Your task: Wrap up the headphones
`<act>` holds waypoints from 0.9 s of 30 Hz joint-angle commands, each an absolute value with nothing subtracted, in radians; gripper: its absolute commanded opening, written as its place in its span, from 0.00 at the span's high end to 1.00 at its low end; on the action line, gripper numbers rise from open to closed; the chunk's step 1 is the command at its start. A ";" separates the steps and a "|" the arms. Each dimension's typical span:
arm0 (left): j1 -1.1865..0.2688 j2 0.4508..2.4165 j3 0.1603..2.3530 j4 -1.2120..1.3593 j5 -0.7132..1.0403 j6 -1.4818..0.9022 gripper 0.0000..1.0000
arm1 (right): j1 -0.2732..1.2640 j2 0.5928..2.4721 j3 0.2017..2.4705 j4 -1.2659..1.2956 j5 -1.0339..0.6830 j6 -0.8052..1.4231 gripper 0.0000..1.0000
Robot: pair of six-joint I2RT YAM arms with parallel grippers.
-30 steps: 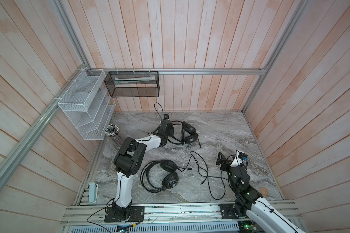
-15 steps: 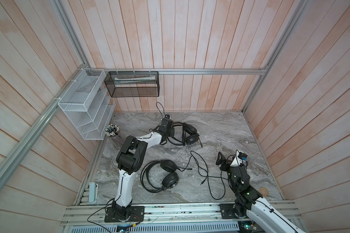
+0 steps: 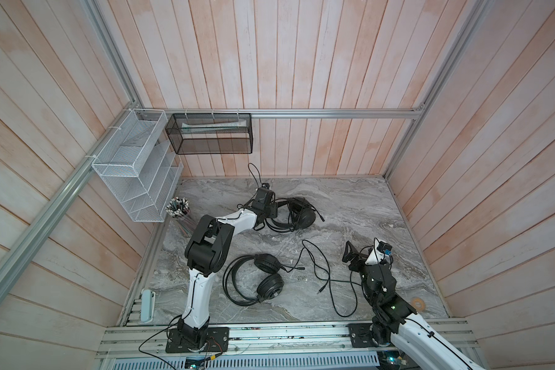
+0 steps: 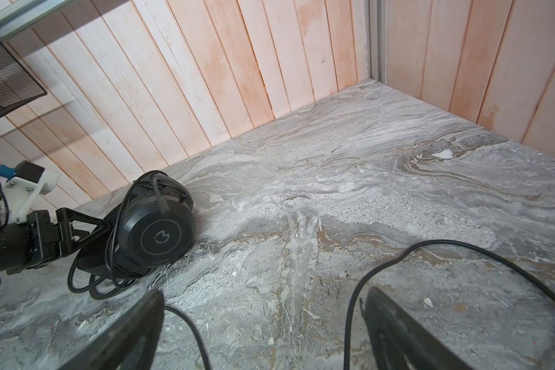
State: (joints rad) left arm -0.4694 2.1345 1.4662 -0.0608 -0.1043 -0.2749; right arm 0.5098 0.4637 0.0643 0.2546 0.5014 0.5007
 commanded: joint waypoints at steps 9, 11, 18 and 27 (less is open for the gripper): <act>-0.463 1.795 1.413 0.024 -0.119 -0.315 0.01 | 0.518 0.514 0.120 0.269 0.436 0.448 0.01; -0.463 1.708 1.374 0.021 -0.150 -0.347 0.01 | 0.520 0.564 0.219 0.223 0.404 0.432 0.07; -0.396 1.438 1.269 -0.158 -0.169 -0.539 0.01 | 0.522 0.955 0.669 -0.022 0.229 0.487 0.38; -0.271 1.030 0.999 -0.367 -0.172 -0.492 0.01 | 0.537 1.428 1.058 -0.127 0.083 0.515 0.49</act>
State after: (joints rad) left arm -0.2714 1.1126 1.0473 -0.2569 -0.1429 -0.5182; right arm 0.5297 1.3640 0.9920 -0.0494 0.1398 0.5034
